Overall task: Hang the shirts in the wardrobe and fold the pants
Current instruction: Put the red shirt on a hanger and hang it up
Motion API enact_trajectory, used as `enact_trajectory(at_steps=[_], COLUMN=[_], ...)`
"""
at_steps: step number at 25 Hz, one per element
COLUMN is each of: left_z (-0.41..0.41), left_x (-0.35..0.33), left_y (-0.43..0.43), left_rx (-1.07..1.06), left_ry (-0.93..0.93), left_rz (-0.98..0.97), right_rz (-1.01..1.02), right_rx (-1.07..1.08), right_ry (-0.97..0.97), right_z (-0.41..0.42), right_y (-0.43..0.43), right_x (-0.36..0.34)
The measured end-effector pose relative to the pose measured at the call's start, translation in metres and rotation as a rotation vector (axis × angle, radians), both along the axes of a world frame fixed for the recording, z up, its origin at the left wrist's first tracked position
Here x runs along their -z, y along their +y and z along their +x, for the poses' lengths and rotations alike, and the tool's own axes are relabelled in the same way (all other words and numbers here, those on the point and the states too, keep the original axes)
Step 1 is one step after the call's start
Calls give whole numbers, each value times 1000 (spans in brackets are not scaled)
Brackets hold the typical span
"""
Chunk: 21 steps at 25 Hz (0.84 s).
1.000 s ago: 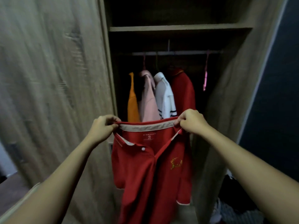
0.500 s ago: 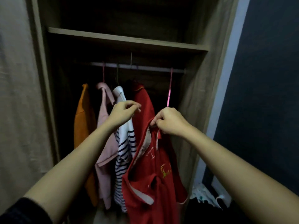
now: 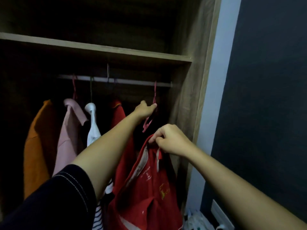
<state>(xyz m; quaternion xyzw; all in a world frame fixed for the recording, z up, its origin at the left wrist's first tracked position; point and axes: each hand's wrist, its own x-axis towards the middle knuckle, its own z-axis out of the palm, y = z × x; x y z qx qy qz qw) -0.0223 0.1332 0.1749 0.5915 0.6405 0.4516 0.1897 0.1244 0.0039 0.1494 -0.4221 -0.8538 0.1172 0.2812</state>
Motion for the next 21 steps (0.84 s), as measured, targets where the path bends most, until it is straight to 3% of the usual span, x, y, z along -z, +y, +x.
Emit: enact_trajectory(at_steps=[7, 11, 14, 21], left_z=[27, 42, 53, 53], left_x=[9, 20, 22, -7], left_y=[49, 73, 88, 73], left_rx=[-102, 43, 123, 131], left_ry=[-7, -219, -253, -448], left_rz=[-68, -78, -85, 90], right_rz=[-44, -32, -19, -19], right_rx=[1, 8, 35, 88], right_ry=[57, 43, 42, 114], right_z=[8, 9, 17, 35], right_y=[28, 23, 19, 12], right_x=[15, 22, 21, 17])
